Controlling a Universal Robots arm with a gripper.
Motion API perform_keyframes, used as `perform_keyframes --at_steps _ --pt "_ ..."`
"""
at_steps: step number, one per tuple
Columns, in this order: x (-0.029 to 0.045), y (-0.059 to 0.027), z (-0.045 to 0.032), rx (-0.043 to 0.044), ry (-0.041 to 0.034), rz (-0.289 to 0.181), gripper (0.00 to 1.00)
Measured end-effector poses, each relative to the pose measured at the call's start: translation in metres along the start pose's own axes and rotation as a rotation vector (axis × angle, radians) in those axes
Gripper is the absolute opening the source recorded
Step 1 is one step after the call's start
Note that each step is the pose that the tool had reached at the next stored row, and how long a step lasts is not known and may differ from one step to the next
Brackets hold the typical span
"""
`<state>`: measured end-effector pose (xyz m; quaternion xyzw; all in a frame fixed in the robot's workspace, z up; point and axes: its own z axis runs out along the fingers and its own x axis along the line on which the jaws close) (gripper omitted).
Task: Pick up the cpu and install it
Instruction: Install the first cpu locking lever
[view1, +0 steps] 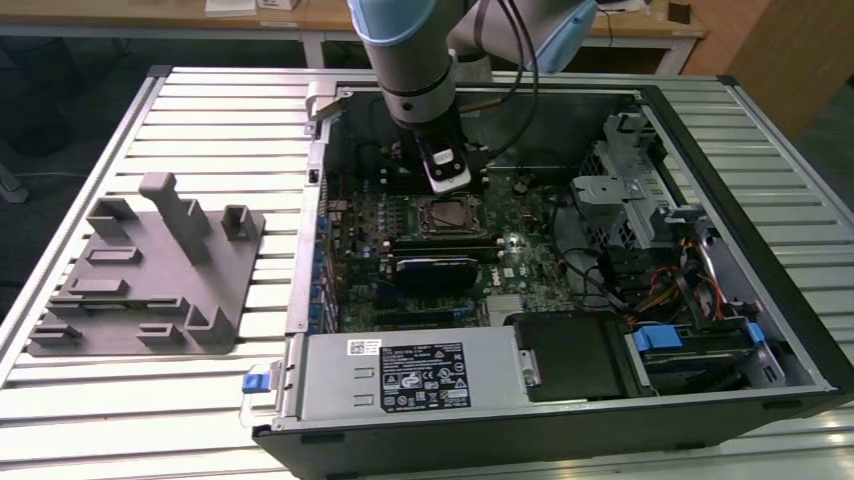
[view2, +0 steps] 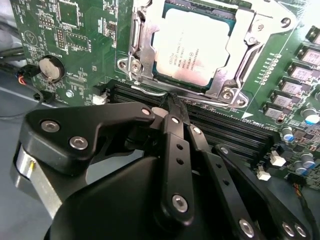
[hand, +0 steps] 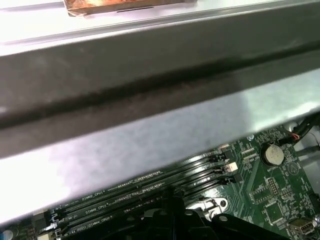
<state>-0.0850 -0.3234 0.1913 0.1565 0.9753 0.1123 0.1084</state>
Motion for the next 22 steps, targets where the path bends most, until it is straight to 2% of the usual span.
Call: perform_keyframes --at_steps 22 --pt "-0.0007 -0.0073 0.0022 -0.0249 0.0226 -0.120 0.11"
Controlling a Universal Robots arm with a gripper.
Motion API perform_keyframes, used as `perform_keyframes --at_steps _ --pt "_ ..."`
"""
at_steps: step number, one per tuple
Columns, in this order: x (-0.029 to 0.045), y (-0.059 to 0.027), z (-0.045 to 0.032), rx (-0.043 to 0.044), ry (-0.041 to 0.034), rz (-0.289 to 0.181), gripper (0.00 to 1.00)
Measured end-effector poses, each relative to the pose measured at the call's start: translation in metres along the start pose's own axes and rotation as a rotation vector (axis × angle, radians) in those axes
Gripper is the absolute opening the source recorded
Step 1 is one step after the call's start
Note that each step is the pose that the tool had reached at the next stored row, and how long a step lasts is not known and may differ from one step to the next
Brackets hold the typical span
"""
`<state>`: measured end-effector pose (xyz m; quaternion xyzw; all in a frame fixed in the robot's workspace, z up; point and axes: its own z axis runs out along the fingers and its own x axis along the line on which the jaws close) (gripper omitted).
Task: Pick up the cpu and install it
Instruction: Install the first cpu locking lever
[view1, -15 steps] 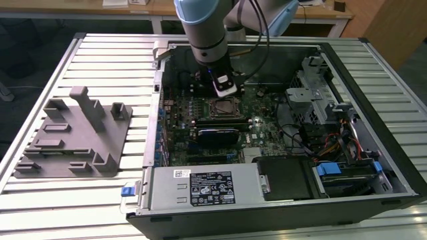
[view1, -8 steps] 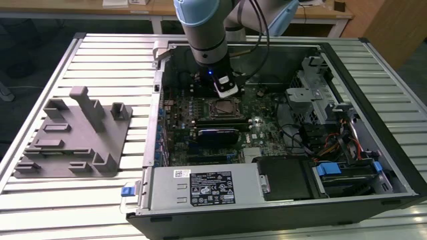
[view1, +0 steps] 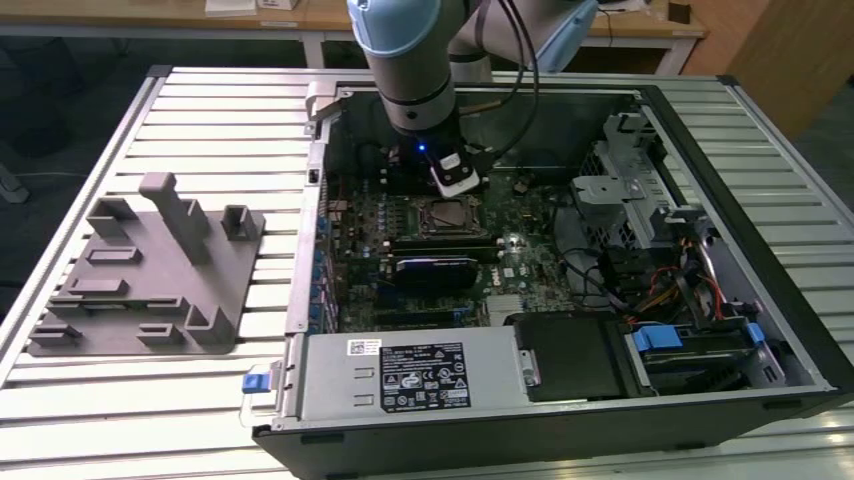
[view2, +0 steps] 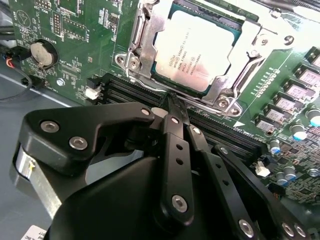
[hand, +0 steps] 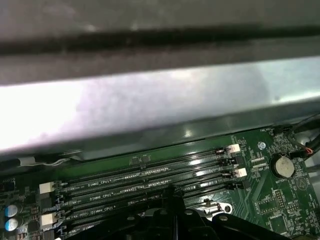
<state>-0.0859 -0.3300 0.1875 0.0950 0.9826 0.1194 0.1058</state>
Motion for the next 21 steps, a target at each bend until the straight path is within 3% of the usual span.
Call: perform_keyframes --at_steps 16,18,21 --pt "-0.0134 0.0020 0.0040 -0.0016 0.0010 -0.003 0.11" --pt "-0.0140 0.0021 0.0041 -0.0054 0.0015 -0.002 0.11" --pt "-0.0143 0.0022 0.0042 -0.0191 0.0041 0.001 0.11"
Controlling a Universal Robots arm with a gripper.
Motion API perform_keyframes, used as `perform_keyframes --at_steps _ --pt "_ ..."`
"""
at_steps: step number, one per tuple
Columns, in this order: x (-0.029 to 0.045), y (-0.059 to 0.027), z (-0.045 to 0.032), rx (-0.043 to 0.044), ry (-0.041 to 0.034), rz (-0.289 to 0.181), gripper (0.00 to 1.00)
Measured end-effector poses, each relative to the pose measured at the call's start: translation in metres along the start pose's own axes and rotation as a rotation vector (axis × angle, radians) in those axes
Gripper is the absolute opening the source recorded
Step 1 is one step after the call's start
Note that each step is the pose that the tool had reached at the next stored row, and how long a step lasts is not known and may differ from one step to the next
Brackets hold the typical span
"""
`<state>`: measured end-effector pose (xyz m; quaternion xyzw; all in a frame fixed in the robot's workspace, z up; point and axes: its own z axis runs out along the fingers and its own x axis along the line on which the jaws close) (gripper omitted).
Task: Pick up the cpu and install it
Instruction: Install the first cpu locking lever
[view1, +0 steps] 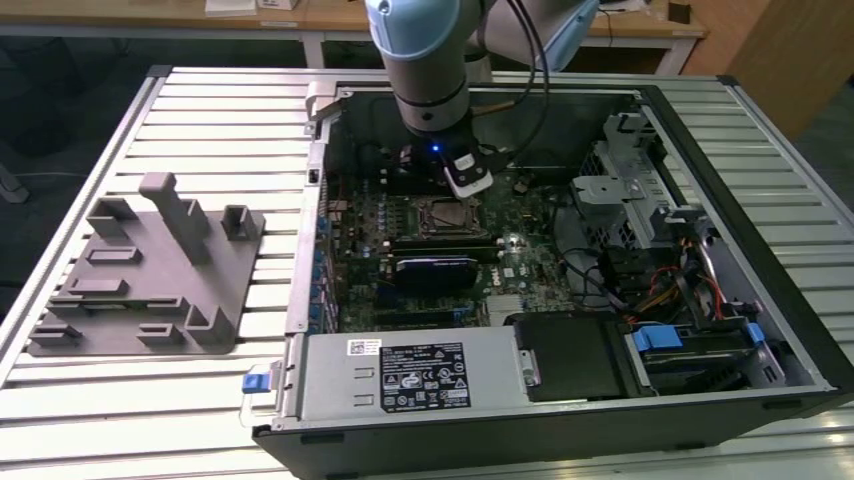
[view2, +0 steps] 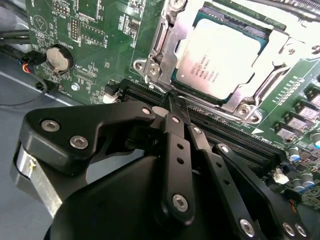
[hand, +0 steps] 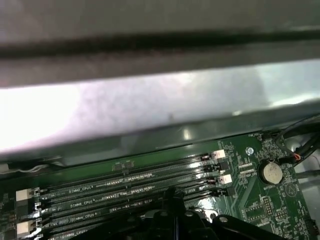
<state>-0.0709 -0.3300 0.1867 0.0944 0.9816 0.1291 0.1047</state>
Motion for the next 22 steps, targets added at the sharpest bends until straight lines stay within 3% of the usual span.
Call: perform_keyframes --at_steps 3,6,17,22 --pt "-0.0003 0.0000 0.0001 -0.0124 0.0022 0.003 0.11" --pt "-0.0005 0.0000 0.0000 -0.0180 0.0034 0.005 0.11" --pt "-0.0013 0.0000 -0.0004 -0.0213 0.0037 0.005 0.11" --pt "-0.0024 0.0017 -0.0061 -0.0210 0.0037 0.005 0.11"
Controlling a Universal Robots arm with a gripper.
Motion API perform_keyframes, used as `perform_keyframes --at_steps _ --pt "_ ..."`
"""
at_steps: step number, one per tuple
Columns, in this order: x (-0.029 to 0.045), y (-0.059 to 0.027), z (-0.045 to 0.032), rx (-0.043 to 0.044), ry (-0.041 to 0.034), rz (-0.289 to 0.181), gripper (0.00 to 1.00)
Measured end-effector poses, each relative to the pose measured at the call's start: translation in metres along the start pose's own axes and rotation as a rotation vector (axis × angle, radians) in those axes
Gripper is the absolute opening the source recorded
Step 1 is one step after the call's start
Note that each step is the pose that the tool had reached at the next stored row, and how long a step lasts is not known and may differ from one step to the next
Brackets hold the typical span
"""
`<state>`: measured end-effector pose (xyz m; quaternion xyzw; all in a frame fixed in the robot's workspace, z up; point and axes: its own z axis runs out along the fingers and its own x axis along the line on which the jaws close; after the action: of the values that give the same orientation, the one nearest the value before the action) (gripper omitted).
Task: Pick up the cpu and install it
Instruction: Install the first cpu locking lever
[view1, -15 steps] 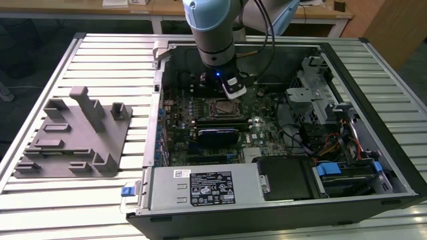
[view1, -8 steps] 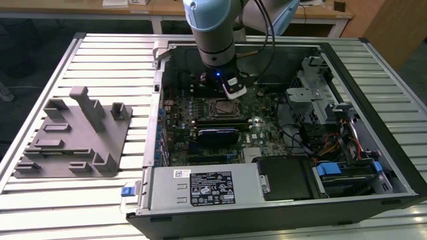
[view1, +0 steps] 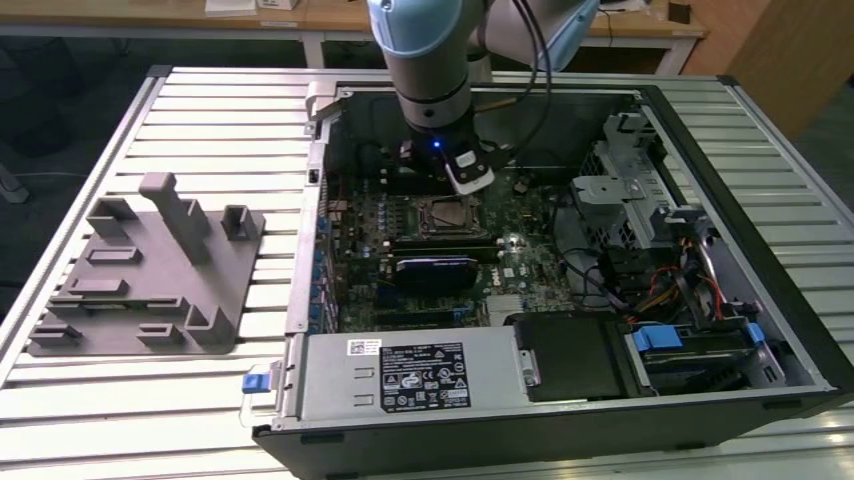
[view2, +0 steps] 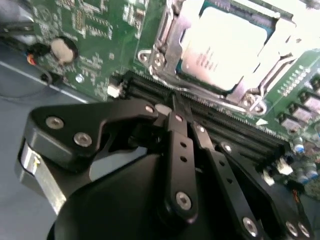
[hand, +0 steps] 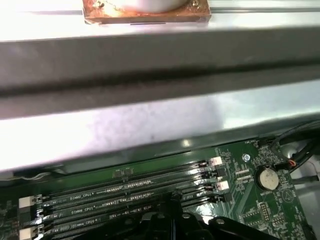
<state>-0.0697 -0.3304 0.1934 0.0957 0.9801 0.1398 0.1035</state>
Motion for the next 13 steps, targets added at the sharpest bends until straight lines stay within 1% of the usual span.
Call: perform_keyframes --at_steps 6,8,10,12,13 --pt "-0.0017 0.0029 -0.0091 0.0002 0.0000 0.000 0.11" --pt "-0.0021 0.0035 -0.0110 0.0026 -0.0005 0.000 0.11" --pt "-0.0024 0.0040 -0.0126 0.0116 -0.0022 -0.002 0.11" --pt "-0.0028 0.0046 -0.0147 0.0243 -0.0045 -0.004 0.11" --pt "-0.0029 0.0049 -0.0156 0.0321 -0.0060 -0.005 0.11"
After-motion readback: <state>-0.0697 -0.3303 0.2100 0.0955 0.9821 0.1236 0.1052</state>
